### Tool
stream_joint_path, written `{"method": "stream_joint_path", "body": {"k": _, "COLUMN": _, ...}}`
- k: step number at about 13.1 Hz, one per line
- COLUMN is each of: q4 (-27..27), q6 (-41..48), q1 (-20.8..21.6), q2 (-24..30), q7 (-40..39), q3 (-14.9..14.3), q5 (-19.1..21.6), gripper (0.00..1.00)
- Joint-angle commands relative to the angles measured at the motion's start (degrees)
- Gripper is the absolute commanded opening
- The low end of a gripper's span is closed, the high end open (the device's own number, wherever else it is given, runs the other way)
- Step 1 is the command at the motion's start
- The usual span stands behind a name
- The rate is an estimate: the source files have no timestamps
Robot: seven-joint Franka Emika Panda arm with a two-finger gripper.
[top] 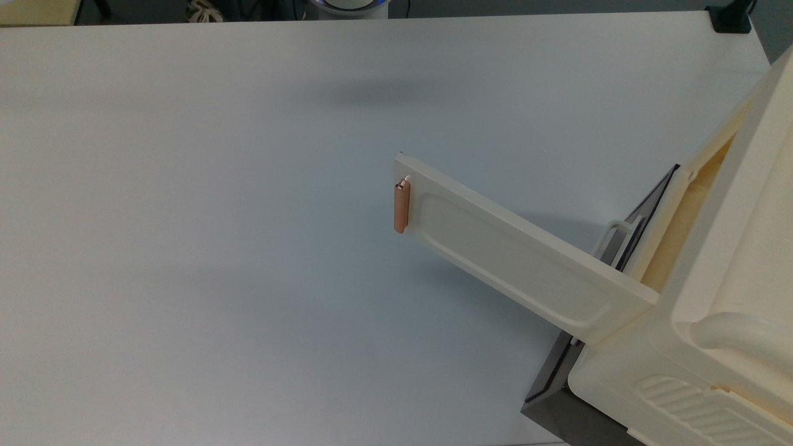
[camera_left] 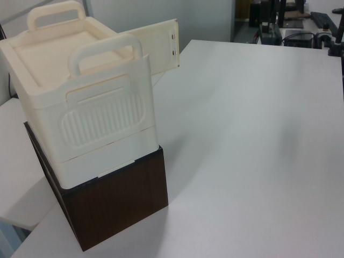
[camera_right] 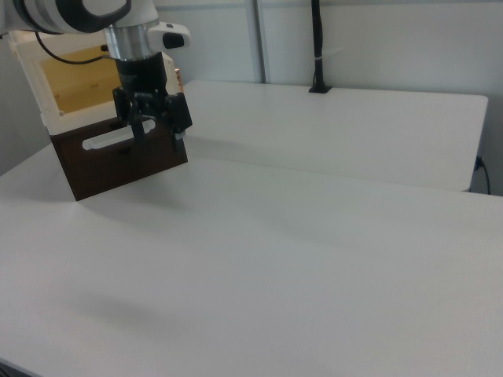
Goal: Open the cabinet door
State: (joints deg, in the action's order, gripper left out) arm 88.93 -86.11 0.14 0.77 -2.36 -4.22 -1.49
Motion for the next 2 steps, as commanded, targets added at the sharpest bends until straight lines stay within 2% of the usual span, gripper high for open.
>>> {"method": "stream_joint_path", "body": {"k": 1, "q4": 0.4, "q6": -0.9, "q1": -3.4, "q2": 0.9, "q7": -0.5, "q3": 3.3, "q5": 1.3, "gripper": 1.0}}
{"method": "stream_joint_path", "body": {"k": 2, "q4": 0.5, "q6": -0.9, "q1": -3.4, "q2": 0.8, "q7": -0.5, "q3": 3.3, "q5": 1.3, "gripper": 1.0}}
